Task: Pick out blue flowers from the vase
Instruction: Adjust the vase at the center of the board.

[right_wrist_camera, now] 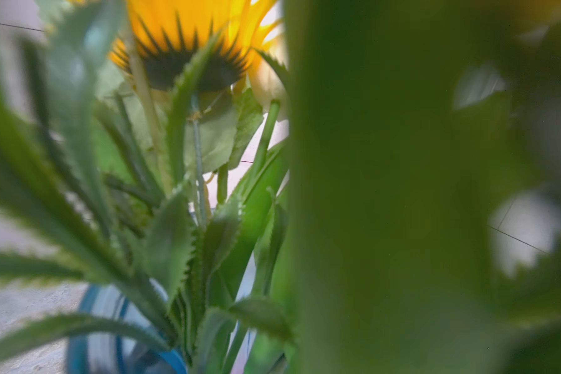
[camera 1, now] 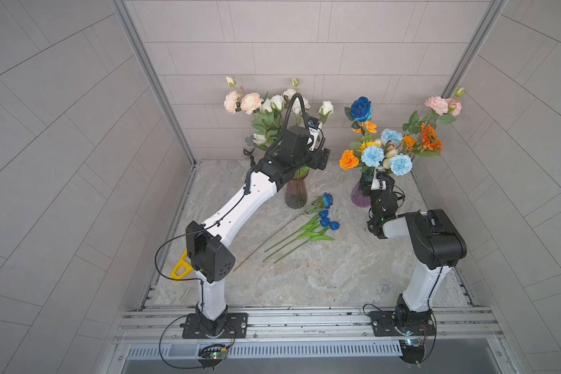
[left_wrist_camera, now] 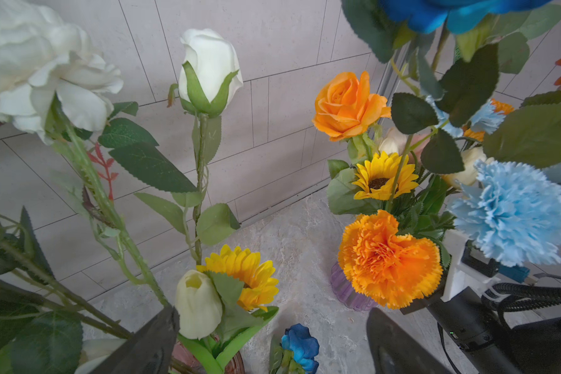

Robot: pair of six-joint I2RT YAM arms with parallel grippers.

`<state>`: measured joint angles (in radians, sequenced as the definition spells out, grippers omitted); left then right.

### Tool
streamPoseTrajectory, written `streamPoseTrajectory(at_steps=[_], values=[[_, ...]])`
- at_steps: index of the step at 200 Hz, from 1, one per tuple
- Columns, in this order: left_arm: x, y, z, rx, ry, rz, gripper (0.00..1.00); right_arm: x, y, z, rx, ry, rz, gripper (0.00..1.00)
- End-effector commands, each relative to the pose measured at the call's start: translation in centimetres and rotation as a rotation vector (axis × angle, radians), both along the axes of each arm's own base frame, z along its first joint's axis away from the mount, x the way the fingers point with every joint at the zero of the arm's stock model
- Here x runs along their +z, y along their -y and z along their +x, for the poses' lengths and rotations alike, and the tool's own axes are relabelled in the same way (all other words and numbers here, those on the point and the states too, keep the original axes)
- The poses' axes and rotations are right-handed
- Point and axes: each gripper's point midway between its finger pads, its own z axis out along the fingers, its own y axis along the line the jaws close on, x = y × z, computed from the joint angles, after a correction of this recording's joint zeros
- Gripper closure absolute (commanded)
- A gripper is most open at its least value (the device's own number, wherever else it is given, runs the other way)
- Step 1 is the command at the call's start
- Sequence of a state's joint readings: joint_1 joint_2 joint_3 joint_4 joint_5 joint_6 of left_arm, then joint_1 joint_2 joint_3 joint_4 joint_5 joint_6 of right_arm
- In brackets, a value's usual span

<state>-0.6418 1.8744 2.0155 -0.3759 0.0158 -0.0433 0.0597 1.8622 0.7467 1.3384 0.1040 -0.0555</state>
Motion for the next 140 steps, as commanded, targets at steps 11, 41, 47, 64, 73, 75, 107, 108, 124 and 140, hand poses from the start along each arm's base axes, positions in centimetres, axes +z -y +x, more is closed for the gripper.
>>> streamPoseTrajectory(at_steps=[11, 41, 47, 64, 73, 75, 107, 108, 124, 140], values=[[1.19, 0.36, -0.03, -0.011, 0.028, -0.001, 0.05, 0.48, 0.53, 0.56, -0.012, 0.029, -0.006, 0.17], [1.18, 0.5, -0.02, -0.012, 0.027, -0.005, 0.06, 0.73, 0.51, 0.62, -0.007, 0.041, 0.001, 0.3], [1.15, 0.57, -0.02, -0.014, 0.025, -0.006, 0.06, 0.75, 0.45, 0.64, -0.004, 0.04, 0.001, 0.33], [1.2, 0.63, 0.01, -0.012, 0.026, -0.01, 0.06, 0.77, 0.22, 0.65, 0.005, 0.04, -0.007, 0.35], [1.17, 0.72, -0.04, -0.014, 0.027, -0.01, 0.05, 0.78, 0.25, 0.63, 0.005, 0.04, -0.011, 0.35], [1.19, 0.73, -0.04, -0.014, 0.027, -0.01, 0.06, 0.73, 0.29, 0.63, 0.005, 0.039, -0.012, 0.35], [1.16, 0.82, 0.03, -0.014, 0.03, -0.009, 0.06, 0.82, 0.44, 0.33, -0.005, 0.043, -0.01, 0.33], [1.21, 0.86, 0.0, -0.015, 0.031, -0.01, 0.06, 0.76, 0.51, 0.32, -0.007, 0.042, -0.009, 0.33], [1.13, 0.9, -0.01, -0.016, 0.028, -0.009, 0.06, 0.7, 0.62, 0.16, -0.01, 0.045, 0.006, 0.33], [0.97, 0.96, -0.1, -0.018, 0.024, -0.008, 0.06, 0.66, 0.62, 0.09, -0.007, 0.049, 0.022, 0.34]])
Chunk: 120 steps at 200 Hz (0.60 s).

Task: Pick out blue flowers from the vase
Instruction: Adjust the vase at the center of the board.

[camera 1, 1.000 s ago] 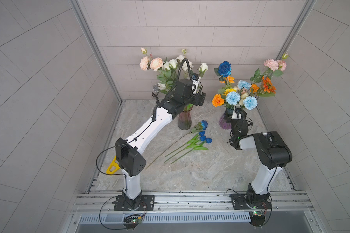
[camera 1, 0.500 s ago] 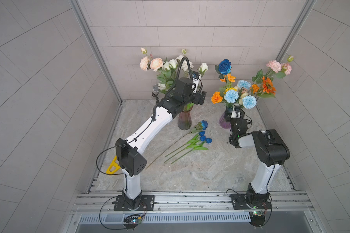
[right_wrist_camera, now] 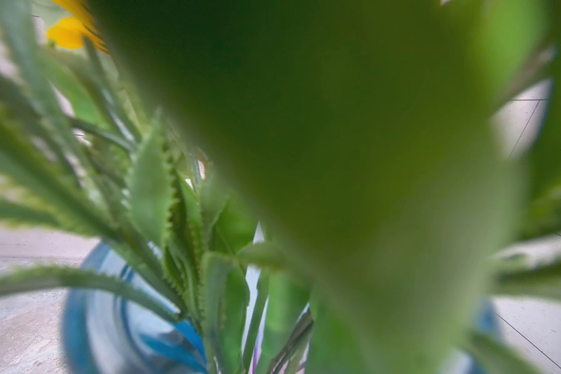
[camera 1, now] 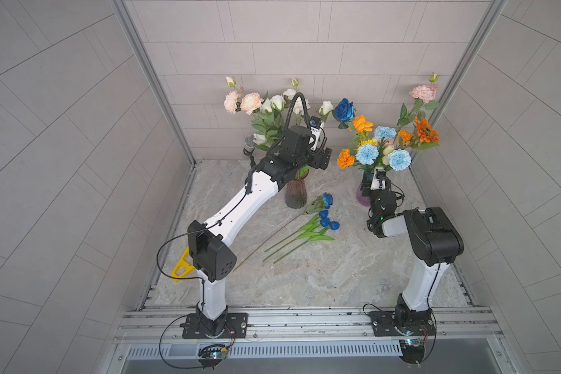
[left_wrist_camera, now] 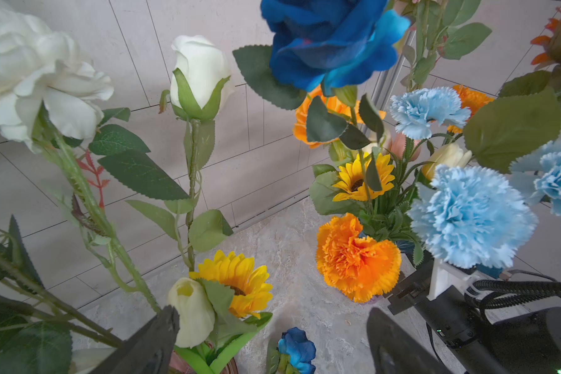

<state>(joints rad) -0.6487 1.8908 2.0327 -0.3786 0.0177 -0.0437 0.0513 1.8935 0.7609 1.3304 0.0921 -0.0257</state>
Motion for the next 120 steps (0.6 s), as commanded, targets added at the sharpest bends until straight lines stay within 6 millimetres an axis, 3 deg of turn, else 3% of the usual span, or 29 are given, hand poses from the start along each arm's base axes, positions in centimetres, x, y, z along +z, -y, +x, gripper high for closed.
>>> streamPoseTrajectory(at_steps=[1, 46, 120], values=[[1.2, 0.4, -0.2, -0.008, 0.027, -0.008, 0.06, 1.8, 0.4, -0.5, -0.014, 0.069, -0.004, 0.34], [1.2, 0.9, 0.0, -0.007, 0.029, -0.021, 0.06, 1.6, 0.7, -1.2, -0.031, 0.069, 0.016, 0.33], [1.5, 3.8, 0.6, -0.034, 0.02, -0.079, 0.03, 0.8, 1.4, -2.3, -0.059, 0.061, 0.092, 0.32]])
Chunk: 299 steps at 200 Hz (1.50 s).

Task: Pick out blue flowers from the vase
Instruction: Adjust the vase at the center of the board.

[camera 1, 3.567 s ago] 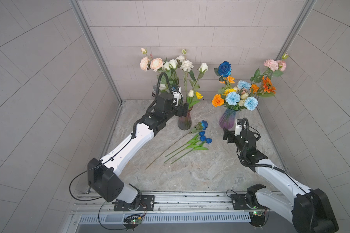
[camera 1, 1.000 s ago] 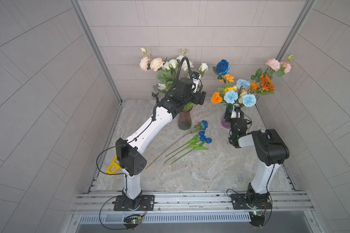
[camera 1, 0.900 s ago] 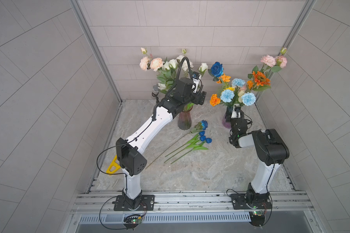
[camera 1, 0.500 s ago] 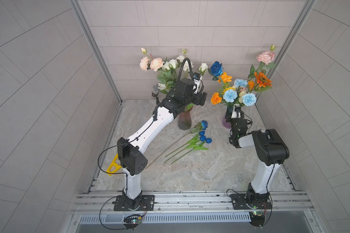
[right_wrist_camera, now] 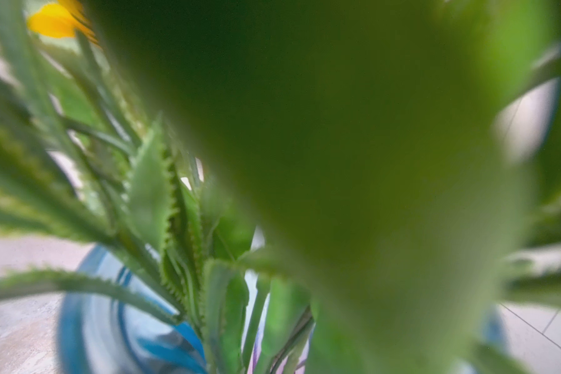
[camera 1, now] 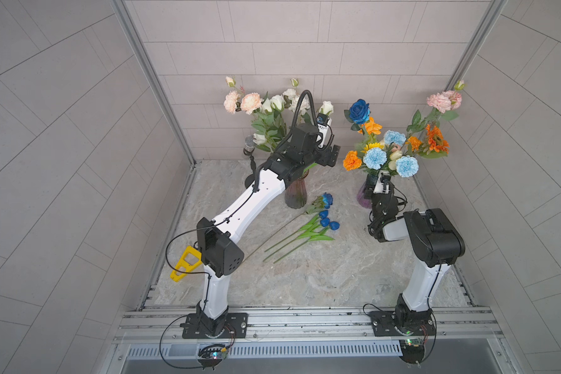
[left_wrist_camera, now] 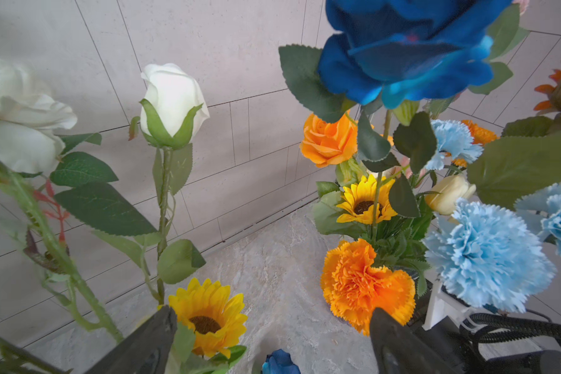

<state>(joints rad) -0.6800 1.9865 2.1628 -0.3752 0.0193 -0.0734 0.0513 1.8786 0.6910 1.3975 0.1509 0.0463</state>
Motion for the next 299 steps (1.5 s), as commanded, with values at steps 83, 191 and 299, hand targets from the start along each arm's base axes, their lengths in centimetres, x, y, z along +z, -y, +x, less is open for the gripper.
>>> streamPoseTrajectory(at_steps=[83, 191, 299], values=[[2.3, 3.9, 1.1, -0.032, 0.035, -0.127, 0.03, 1.7, -1.2, -0.8, 0.008, 0.048, 0.036, 0.32], [3.1, 7.5, 0.7, -0.076, 0.043, -0.228, 0.03, 2.0, -4.0, -0.5, 0.06, 0.06, 0.063, 0.32], [2.2, 9.0, 3.0, -0.042, 0.111, -0.271, 0.22, 2.2, -5.6, -1.1, 0.084, 0.061, 0.062, 0.33]])
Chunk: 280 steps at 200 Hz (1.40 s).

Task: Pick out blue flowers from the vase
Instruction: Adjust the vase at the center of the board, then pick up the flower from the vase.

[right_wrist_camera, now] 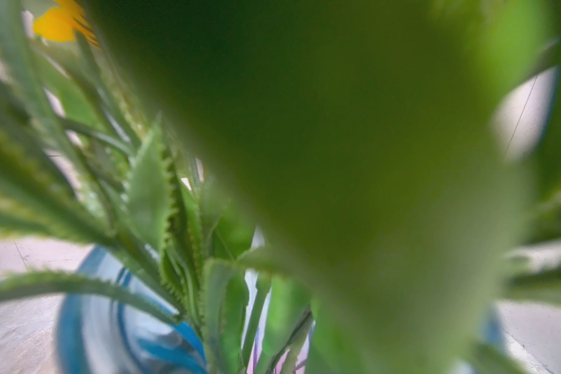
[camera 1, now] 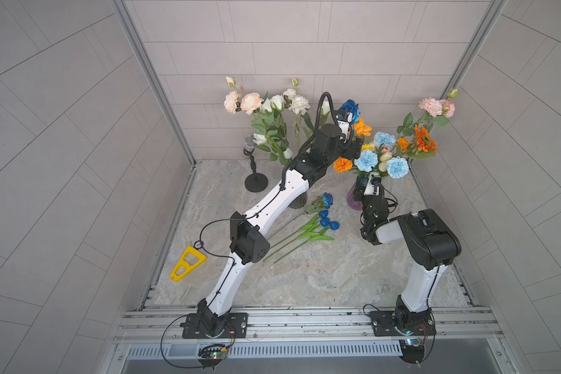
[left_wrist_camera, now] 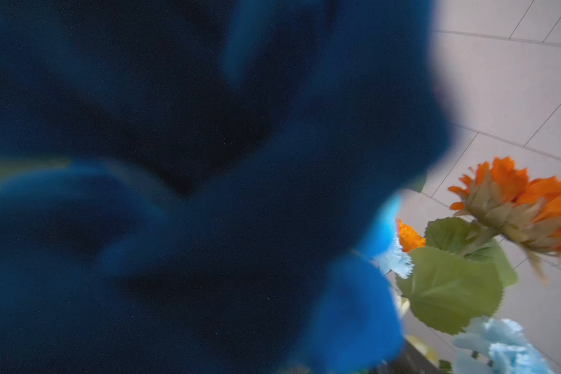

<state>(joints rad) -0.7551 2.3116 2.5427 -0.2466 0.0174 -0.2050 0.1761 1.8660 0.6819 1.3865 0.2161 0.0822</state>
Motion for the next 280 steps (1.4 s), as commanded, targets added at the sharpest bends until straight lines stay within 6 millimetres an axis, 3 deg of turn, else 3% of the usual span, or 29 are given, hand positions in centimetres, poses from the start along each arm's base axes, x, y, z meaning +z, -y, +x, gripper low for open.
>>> streamPoseTrajectory(at_steps=[1, 29, 113, 161, 194, 213, 255, 280], values=[[1.2, 0.6, 0.4, 0.008, 0.049, -0.05, 0.22, 2.3, -0.6, -0.6, 0.019, 0.062, 0.022, 0.33], [0.9, 0.7, 0.9, 0.019, 0.069, -0.042, 0.32, 2.2, -0.9, -0.7, 0.024, 0.06, 0.023, 0.33], [1.5, 0.8, 1.7, 0.045, 0.124, -0.081, 0.2, 2.1, -1.5, -0.9, 0.045, 0.056, 0.013, 0.33], [1.1, 0.9, 2.9, 0.086, 0.166, -0.098, 0.25, 2.4, -2.2, -1.1, 0.069, 0.062, -0.001, 0.33], [0.3, 1.3, 3.3, 0.085, 0.164, -0.09, 0.49, 2.8, -2.1, -1.1, 0.068, 0.067, -0.005, 0.33], [0.6, 1.4, 3.1, 0.077, 0.167, -0.097, 0.52, 2.9, -2.2, -1.0, 0.074, 0.072, 0.002, 0.33], [3.6, 1.1, 1.8, 0.045, 0.208, -0.133, 0.61, 2.3, -2.1, -0.8, 0.063, 0.06, 0.008, 0.33], [5.5, 0.4, 1.2, 0.048, 0.237, -0.149, 0.82, 2.0, -2.1, -0.7, 0.062, 0.055, 0.007, 0.33]])
